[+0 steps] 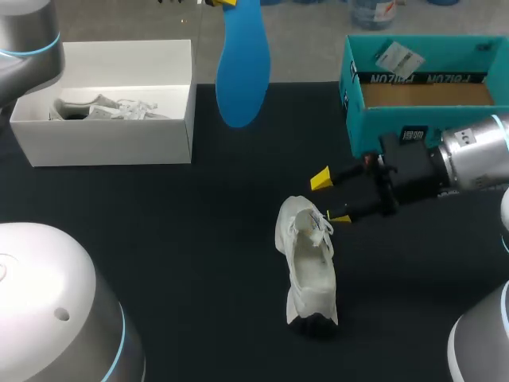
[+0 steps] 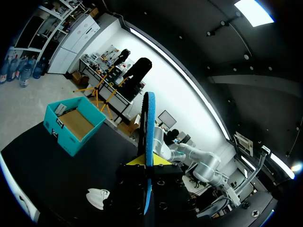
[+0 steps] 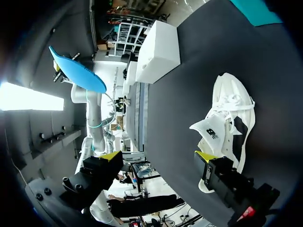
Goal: Take the shoe out of the shoebox, open the shoe tongue, remove and reinsert the insole, then place the shoe into the shoebox
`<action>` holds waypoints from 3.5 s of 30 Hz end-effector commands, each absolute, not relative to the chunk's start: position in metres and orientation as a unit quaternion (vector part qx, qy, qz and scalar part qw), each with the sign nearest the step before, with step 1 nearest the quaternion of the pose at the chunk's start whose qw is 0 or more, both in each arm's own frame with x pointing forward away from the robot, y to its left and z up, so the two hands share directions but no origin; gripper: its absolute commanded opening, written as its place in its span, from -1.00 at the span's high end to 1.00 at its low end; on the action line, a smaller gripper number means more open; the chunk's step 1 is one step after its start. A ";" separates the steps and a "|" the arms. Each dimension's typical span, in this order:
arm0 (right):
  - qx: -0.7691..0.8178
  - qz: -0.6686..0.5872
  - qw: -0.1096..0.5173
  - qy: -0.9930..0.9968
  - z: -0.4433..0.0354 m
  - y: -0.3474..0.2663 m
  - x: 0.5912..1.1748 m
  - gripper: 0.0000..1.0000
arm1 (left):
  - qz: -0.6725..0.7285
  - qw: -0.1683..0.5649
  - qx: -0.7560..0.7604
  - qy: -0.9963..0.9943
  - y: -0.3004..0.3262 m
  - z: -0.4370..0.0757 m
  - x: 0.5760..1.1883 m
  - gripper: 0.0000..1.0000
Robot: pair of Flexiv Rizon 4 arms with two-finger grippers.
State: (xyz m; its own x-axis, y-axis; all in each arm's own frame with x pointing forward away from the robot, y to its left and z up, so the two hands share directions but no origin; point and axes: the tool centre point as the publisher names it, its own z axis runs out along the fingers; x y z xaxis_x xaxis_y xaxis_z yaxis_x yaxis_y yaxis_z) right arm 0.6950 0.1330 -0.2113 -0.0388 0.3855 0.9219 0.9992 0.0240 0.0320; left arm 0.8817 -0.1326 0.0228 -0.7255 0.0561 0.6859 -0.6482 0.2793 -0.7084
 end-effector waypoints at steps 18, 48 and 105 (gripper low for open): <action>-0.539 -0.437 0.438 -0.572 -0.188 0.155 0.708 -1.00 | 0.567 0.310 0.201 -0.736 -0.133 0.022 0.880 1.00; -0.505 -0.515 0.400 -0.565 -0.162 0.168 0.735 -1.00 | 0.567 0.310 0.201 -0.736 -0.133 0.022 0.880 1.00; -0.524 -0.488 0.474 -0.513 -0.143 0.174 0.762 -1.00 | 0.567 0.310 0.201 -0.736 -0.133 0.022 0.880 1.00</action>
